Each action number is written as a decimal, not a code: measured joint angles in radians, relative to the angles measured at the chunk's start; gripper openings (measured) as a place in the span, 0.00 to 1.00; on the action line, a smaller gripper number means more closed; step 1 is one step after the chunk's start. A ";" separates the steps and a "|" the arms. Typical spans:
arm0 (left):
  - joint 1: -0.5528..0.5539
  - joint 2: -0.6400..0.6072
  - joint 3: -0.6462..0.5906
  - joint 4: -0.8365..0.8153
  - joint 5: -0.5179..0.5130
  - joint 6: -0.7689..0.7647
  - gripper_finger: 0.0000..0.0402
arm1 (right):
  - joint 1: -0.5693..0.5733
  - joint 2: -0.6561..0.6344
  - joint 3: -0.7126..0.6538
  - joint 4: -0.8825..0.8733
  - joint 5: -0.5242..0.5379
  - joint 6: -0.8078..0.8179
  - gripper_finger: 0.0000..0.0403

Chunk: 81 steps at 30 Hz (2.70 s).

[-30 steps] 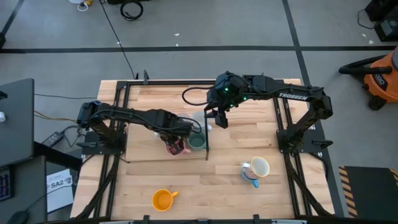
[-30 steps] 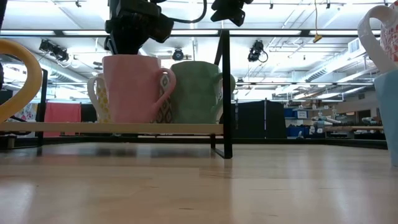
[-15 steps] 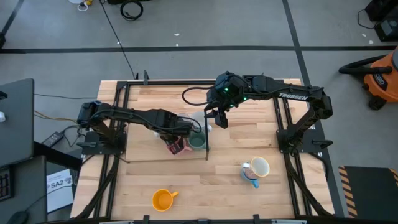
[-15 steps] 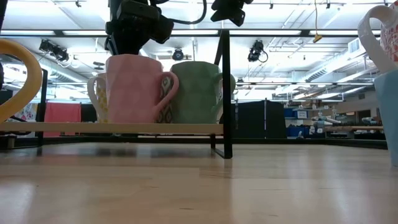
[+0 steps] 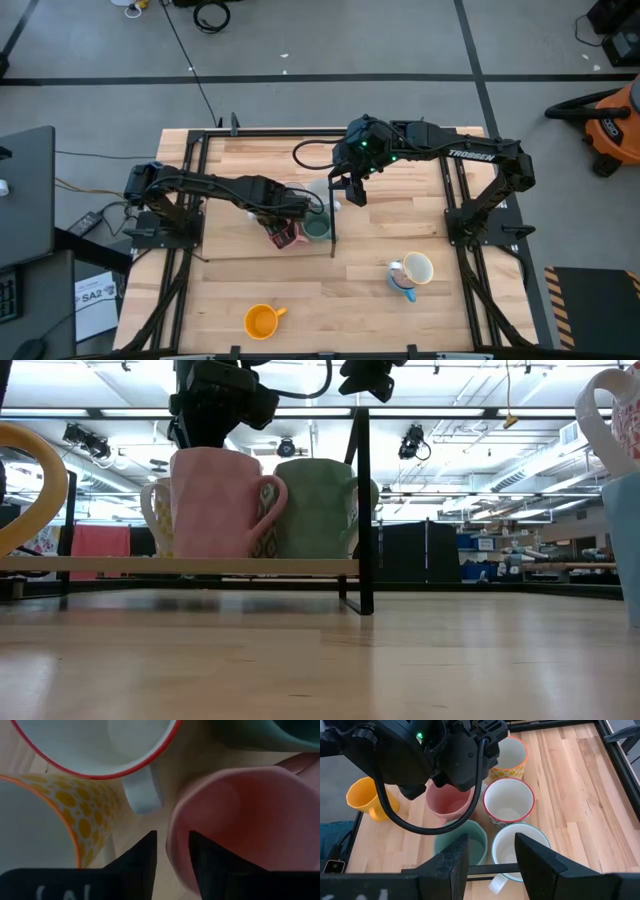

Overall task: Place coffee mugs
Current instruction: Put the yellow mug on the shelf

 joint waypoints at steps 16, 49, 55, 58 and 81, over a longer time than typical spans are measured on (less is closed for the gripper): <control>0.000 -0.075 0.000 -0.011 0.002 0.005 0.30 | 0.000 0.000 0.000 0.000 0.000 0.000 0.40; -0.637 -0.179 0.001 0.033 0.037 -1.235 0.30 | 0.000 0.000 0.000 -0.001 0.000 0.000 0.40; -0.731 -0.110 0.001 0.105 0.041 -1.478 0.30 | 0.000 0.000 0.000 -0.001 0.000 0.000 0.40; -0.754 -0.073 0.001 0.138 0.040 -1.549 0.30 | 0.000 0.000 0.000 0.000 0.000 0.000 0.40; -0.753 0.157 0.001 0.192 0.114 -1.592 0.30 | 0.000 -0.011 0.000 -0.022 0.000 -0.003 0.40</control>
